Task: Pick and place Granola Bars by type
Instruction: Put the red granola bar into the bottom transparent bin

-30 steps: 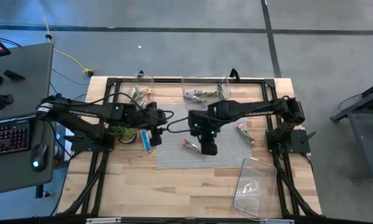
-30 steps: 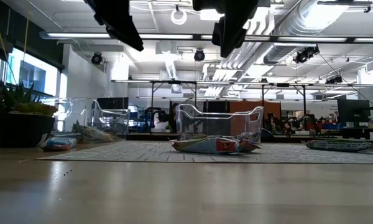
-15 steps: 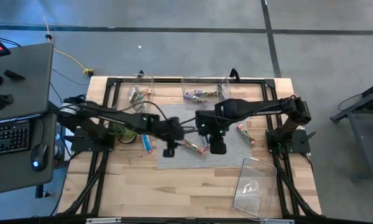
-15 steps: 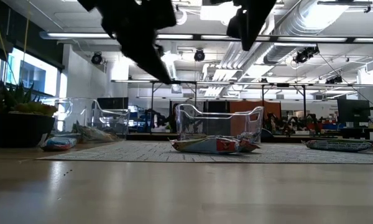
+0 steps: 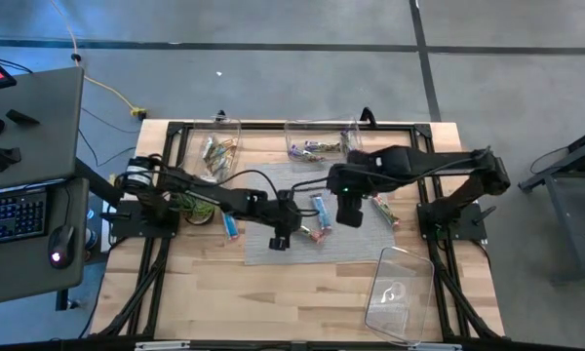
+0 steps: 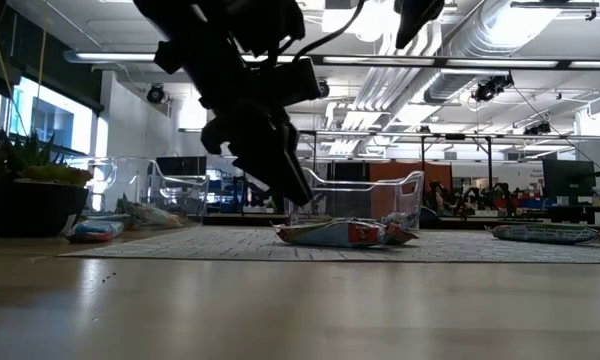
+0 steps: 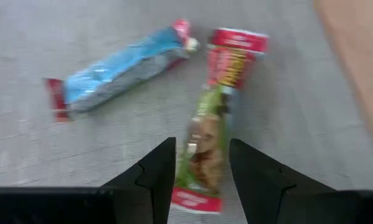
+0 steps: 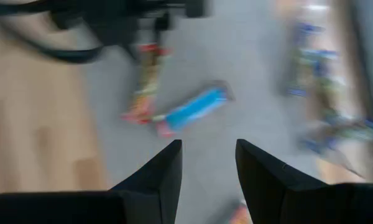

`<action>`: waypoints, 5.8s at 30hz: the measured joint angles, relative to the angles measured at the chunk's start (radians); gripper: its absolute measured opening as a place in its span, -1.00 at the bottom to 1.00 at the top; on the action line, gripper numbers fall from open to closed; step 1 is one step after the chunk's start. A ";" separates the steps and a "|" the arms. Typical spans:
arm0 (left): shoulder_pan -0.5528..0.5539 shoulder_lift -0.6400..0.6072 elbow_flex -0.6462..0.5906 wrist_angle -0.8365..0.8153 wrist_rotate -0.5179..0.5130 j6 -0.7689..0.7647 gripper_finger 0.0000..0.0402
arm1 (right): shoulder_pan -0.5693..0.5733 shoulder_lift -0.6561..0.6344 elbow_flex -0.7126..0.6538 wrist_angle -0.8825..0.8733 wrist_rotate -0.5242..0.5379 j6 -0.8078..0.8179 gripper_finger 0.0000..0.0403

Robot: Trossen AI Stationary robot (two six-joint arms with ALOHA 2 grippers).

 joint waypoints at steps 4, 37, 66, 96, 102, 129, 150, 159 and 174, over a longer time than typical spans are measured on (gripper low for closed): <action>0.001 -0.021 0.000 -0.014 -0.027 0.000 -0.28 | -0.002 -0.013 -0.037 -0.041 0.144 0.129 -0.34; 0.000 -0.088 0.002 -0.151 -0.047 -0.024 -0.28 | -0.240 -0.028 -0.835 0.133 -0.066 0.445 -0.34; 0.000 -0.088 0.001 -0.151 -0.046 -0.025 -0.28 | -0.245 -0.027 -0.938 0.277 -0.255 0.436 -0.85; 0.000 -0.088 0.001 -0.151 -0.091 -0.109 -0.28 | 0.638 -0.027 -0.385 -0.043 -0.333 1.458 -0.84; 0.000 -0.088 0.001 -0.150 -0.092 -0.158 -0.28 | 0.685 -0.027 -0.555 0.141 -0.373 1.550 -0.86; 0.000 -0.088 0.001 -0.145 -0.091 -0.162 -0.28 | 0.611 -0.025 -0.715 0.305 -0.484 1.384 -0.47; 0.000 -0.039 0.002 0.031 0.117 -0.098 -0.28 | 0.591 -0.025 -0.452 0.248 0.648 0.849 -0.46; 0.000 0.015 0.004 0.037 0.102 -0.094 -0.28 | 0.501 -0.024 -0.452 0.472 0.750 0.359 -0.46; 0.000 0.010 0.149 -0.571 0.047 0.092 -0.28 | 0.351 -0.023 -0.452 0.615 0.552 0.318 -0.46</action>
